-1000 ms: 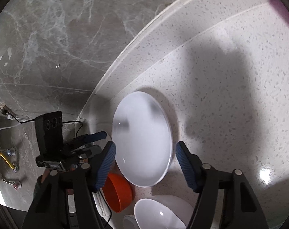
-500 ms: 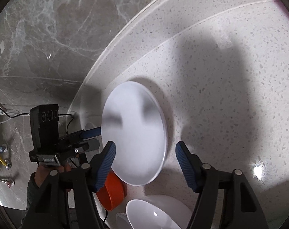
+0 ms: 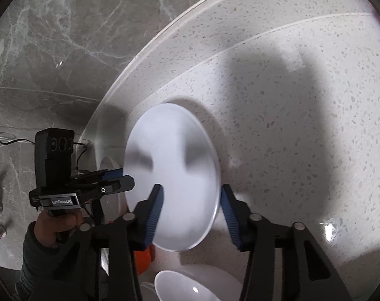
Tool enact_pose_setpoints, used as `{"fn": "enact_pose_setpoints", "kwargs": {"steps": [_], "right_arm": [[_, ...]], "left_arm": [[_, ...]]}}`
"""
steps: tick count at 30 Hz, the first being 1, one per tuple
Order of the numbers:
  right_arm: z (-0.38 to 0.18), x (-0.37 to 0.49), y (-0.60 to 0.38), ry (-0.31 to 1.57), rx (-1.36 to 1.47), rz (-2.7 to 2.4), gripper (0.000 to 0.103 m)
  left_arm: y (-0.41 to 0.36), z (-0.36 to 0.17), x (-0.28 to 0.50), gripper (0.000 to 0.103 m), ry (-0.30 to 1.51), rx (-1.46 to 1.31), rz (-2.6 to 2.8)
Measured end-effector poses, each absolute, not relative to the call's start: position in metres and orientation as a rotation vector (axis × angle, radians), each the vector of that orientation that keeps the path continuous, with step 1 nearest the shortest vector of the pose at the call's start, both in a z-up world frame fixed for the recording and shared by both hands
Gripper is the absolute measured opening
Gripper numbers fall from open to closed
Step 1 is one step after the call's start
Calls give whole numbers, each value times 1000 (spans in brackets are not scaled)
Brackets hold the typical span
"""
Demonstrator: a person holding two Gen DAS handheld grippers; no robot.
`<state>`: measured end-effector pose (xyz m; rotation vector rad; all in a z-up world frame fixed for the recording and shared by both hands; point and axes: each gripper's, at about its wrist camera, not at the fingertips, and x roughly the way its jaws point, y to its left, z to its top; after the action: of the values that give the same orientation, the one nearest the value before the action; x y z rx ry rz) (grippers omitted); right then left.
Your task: Organize plates and bowls
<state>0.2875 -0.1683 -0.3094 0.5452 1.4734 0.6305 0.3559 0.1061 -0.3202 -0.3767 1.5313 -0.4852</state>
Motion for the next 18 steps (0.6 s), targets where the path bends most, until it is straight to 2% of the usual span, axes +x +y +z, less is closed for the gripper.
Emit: {"fn": "enact_pose_setpoints", "kwargs": {"steps": [2,4,7,14,18], "right_arm": [[-313,289,-168,1484,547,606,37],[-317,291,-168,1494,549,582,29],[-321,290,-168,1510,549,575,23],[-323,289,-174,1517,570,570,20],[-325,288,-179,1521,562,553,9]], "left_arm": [[109,-322,357,33,1531,-381,-475],[112,-324,355,29,1532,-384,-474],[114,-326,355,26,1534,-383,-470],[119,-329,355,20,1535,-416,-460],[120,-332,353,13,1541,-402,-459]]}}
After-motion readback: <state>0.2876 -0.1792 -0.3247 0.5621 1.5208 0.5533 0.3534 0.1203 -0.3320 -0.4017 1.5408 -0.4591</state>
